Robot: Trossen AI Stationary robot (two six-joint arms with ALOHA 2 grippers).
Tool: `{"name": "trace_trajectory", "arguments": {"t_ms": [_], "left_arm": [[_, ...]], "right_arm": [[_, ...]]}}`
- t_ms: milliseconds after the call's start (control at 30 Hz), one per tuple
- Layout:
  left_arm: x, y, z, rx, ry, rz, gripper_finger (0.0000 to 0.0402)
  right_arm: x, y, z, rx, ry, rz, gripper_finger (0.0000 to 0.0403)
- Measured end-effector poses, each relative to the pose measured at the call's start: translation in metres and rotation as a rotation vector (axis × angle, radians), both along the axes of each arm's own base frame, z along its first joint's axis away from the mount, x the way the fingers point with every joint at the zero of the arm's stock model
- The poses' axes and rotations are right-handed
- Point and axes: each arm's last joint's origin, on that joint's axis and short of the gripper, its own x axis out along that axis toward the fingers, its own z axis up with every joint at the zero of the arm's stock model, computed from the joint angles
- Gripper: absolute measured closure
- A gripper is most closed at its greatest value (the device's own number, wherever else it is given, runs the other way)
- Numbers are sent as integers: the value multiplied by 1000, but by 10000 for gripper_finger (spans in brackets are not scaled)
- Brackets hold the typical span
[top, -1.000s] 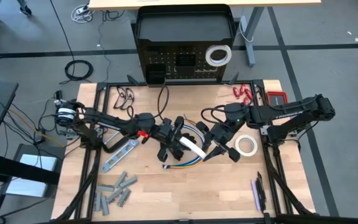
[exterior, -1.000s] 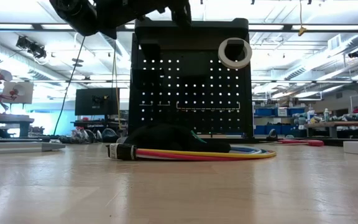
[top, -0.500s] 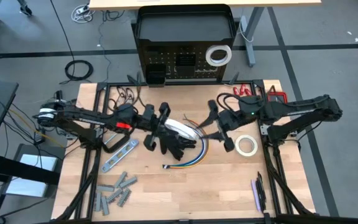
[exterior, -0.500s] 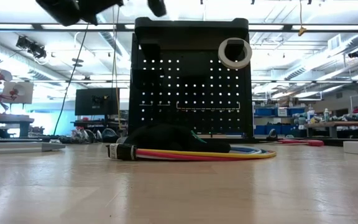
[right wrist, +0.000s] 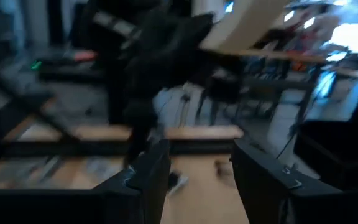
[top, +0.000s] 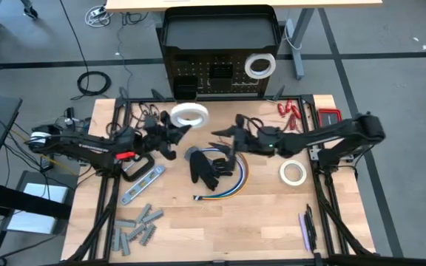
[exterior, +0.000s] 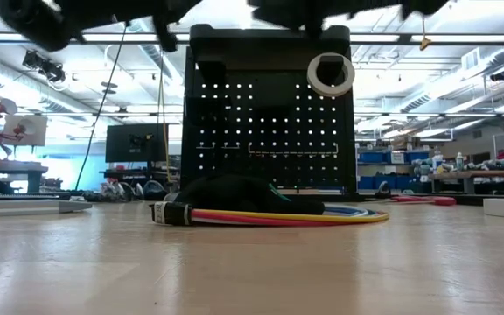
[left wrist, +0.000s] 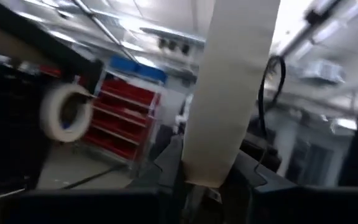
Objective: Hang tools onto peg board
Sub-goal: Hang the white masking tape on the peg board
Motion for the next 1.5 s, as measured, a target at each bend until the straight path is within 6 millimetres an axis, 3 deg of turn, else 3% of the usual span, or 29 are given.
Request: {"name": "trace_trajectory", "arguments": {"t_ms": [233,400,500,700,1133,1500], "left_arm": [[-34,17,0,-56,-71,103,330],[-46,44,-11,-143,130,180,330],[-55,64,-6,-171,190,209,330],[-65,91,1,-125,223,37,330],[-69,166,-5,-152,288,-33,330],[-68,187,0,-159,242,-9,330]], "right_arm": [[36,-25,-1,75,-91,-67,220],[55,-42,-2,129,-120,-100,220],[57,-45,-9,161,-102,-81,220],[59,-39,-12,166,-93,-58,221],[61,-24,-15,169,-67,-22,222],[61,-23,-16,169,-52,-20,224]]}}
